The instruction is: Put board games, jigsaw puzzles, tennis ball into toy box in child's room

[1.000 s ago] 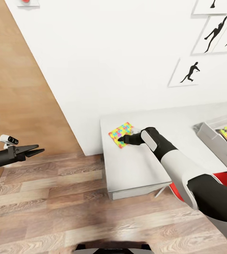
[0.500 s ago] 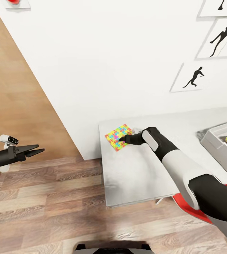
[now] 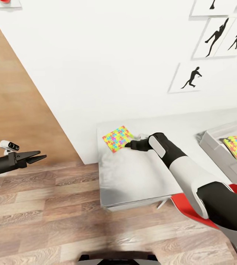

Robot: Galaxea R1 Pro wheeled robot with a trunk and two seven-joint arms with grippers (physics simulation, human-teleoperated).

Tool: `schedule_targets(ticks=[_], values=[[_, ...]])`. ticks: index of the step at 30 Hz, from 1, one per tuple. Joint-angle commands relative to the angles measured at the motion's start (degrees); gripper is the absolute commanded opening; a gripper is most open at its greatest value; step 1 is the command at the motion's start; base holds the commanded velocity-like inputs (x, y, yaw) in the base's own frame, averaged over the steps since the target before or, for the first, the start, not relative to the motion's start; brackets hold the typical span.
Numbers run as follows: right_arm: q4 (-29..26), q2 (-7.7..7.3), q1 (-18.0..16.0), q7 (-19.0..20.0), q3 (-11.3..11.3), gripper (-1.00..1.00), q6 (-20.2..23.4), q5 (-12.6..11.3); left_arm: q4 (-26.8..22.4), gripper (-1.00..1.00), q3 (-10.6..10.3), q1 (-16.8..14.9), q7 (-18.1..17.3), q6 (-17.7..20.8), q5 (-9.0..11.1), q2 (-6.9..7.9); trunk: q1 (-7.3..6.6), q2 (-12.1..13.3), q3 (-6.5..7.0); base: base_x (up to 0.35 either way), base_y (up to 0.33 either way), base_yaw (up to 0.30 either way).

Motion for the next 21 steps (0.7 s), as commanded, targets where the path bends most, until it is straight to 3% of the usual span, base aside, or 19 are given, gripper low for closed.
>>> schedule_targets(ticks=[1,8,21], values=[[-0.02,-0.03,-0.05,0.20,0.16,1.00,0.16,0.20,-0.02,1.00,-0.02,-0.03,-0.06,0.55,0.14,0.03,0.01,-0.10,-0.08,-0.203,-0.212,0.000],[-0.02,-0.24,-0.05,0.20,0.16,1.00,0.16,0.17,-0.02,1.00,-0.01,-0.03,-0.11,0.55,0.21,0.03,0.01,-0.10,-0.08,-0.094,-0.121,0.000],[-0.02,-0.61,-0.05,0.20,0.08,1.00,0.07,0.17,-0.02,1.00,-0.01,-0.03,-0.06,0.55,0.20,-0.08,0.01,-0.10,-0.08,0.044,-0.063,0.000]])
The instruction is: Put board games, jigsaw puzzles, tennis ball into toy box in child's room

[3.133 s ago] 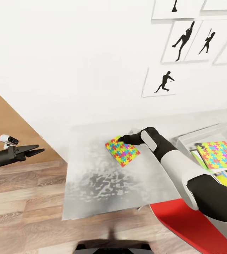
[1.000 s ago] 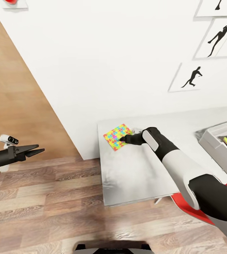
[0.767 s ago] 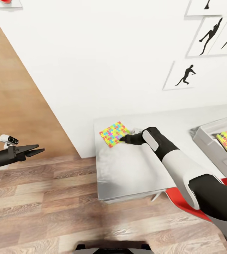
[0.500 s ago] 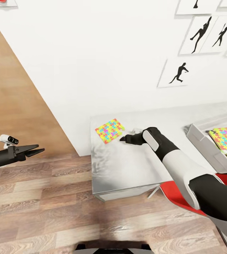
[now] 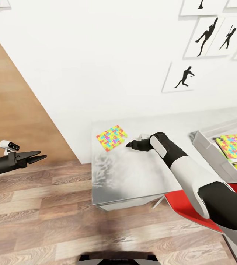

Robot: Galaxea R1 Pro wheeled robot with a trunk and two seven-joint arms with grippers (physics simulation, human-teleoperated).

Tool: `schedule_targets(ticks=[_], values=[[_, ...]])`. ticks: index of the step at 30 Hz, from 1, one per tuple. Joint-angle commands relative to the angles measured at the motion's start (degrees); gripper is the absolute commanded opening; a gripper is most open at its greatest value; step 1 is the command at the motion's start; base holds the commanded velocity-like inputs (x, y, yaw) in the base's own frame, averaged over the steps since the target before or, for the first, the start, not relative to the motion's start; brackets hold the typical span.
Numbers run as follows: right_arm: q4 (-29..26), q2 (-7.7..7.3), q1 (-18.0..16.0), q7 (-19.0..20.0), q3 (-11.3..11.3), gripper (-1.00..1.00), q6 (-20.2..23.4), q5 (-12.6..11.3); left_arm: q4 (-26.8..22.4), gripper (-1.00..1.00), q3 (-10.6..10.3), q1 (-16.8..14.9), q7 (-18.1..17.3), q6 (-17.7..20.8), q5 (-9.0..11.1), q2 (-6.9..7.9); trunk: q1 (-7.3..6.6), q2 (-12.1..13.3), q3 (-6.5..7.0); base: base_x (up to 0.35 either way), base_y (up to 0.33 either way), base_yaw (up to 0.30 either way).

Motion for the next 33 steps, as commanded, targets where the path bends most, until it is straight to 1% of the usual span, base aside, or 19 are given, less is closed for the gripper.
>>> schedule_targets(ticks=[1,18,23,28,33], values=[[-0.01,-0.07,-0.05,0.20,0.14,1.00,0.17,0.22,0.00,1.00,-0.02,-0.03,-0.07,0.55,0.16,0.00,0.05,-0.10,-0.08,0.162,-0.010,0.000],[-0.01,-0.01,-0.05,0.20,0.02,1.00,0.17,0.22,0.00,1.00,-0.02,-0.03,-0.07,0.62,0.23,-0.13,0.05,-0.10,-0.08,0.178,-0.002,0.000],[-0.57,0.05,-0.04,0.20,-0.05,1.00,0.17,0.22,0.00,1.00,0.02,-0.03,-0.07,0.63,0.22,-0.11,0.05,-0.10,-0.08,0.073,0.019,0.000],[-3.04,0.04,0.14,0.14,0.24,1.00,0.26,0.22,0.00,1.00,0.06,-0.03,-0.07,0.64,0.32,-0.06,0.05,-0.10,-0.08,0.066,0.033,0.000],[-3.74,0.03,0.20,0.12,0.30,1.00,0.33,0.22,-0.01,1.00,0.06,-0.03,-0.07,0.64,0.42,-0.05,0.05,-0.10,-0.08,0.012,0.008,0.000]])
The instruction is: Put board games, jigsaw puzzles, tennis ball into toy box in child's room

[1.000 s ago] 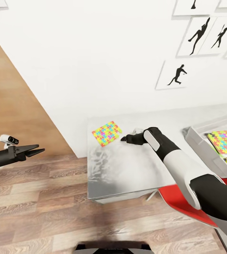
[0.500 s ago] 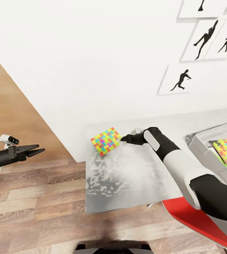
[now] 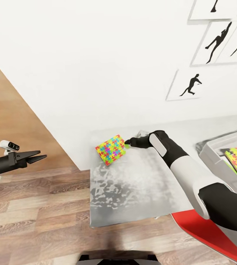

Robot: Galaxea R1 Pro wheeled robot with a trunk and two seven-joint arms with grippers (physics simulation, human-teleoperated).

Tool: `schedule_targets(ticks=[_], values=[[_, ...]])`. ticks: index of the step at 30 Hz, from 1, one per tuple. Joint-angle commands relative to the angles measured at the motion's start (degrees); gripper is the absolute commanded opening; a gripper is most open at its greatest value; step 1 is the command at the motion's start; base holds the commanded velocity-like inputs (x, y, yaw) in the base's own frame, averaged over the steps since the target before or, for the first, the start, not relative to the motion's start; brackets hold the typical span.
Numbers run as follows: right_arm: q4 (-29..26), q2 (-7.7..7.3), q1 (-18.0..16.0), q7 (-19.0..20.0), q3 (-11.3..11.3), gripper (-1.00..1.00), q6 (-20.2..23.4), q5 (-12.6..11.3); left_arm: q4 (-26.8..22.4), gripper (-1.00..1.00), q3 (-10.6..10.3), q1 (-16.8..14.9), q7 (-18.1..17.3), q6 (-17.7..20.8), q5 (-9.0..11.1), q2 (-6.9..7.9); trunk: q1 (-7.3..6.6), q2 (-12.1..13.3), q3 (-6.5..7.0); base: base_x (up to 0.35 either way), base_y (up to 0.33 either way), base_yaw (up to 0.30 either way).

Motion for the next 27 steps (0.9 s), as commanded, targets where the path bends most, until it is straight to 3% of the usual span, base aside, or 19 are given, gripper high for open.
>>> schedule_targets(ticks=[1,27], values=[[-0.04,-0.02,-0.03,0.19,0.10,1.00,0.18,0.23,0.00,1.00,-0.02,-0.03,-0.08,0.55,0.15,0.02,0.03,-0.10,-0.08,0.004,0.039,0.000],[-0.16,0.07,0.04,0.19,0.11,1.00,0.12,0.32,-0.04,1.00,-0.02,-0.03,-0.08,0.55,0.17,0.03,0.03,-0.10,-0.64,0.013,0.124,0.000]])
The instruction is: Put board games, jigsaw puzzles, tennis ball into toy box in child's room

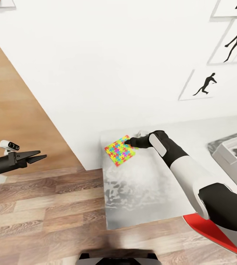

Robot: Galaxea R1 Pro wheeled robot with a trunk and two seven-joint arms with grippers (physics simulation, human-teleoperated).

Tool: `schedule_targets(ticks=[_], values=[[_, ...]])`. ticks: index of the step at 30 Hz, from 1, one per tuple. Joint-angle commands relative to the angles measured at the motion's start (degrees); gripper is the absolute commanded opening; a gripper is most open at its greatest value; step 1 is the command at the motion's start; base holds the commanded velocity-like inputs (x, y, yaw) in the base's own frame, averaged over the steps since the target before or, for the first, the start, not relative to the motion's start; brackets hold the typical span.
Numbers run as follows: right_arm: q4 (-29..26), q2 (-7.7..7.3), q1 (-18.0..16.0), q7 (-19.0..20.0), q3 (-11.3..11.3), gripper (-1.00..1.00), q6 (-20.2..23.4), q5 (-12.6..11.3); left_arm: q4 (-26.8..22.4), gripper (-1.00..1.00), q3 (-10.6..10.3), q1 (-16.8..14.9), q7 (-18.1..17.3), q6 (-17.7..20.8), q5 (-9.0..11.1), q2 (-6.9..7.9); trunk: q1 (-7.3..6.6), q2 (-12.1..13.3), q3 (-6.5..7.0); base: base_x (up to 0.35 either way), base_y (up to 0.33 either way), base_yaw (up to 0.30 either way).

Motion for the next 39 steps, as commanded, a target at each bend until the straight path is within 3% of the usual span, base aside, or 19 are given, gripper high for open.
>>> schedule_targets(ticks=[1,7,39], values=[[0.00,0.00,-0.06,0.19,0.08,1.00,0.17,0.24,0.02,1.00,-0.02,-0.02,-0.08,0.55,0.16,0.03,0.03,-0.10,-0.13,0.000,0.242,0.000],[0.00,0.00,0.03,0.12,0.08,1.00,0.16,0.24,0.05,1.00,-0.06,-0.02,-0.08,0.55,0.11,0.03,0.03,-0.10,-0.43,0.000,0.193,0.000],[0.04,-0.09,0.21,0.19,0.17,1.00,0.16,0.24,0.02,1.00,-0.10,-0.02,-0.08,0.55,0.16,-0.06,0.03,-0.10,-2.65,-0.002,0.029,0.000]])
